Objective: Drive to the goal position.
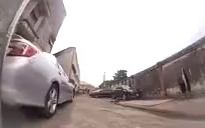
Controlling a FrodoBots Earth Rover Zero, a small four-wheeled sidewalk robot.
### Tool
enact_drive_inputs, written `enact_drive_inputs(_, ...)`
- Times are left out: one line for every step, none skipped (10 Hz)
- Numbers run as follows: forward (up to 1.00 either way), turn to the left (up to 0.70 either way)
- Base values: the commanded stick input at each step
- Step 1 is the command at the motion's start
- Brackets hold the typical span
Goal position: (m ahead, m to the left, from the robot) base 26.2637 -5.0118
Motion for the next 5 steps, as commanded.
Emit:
enact_drive_inputs(0.84, 0.03)
enact_drive_inputs(0.84, 0.03)
enact_drive_inputs(0.84, 0.03)
enact_drive_inputs(0.84, 0.03)
enact_drive_inputs(0.84, 0.03)
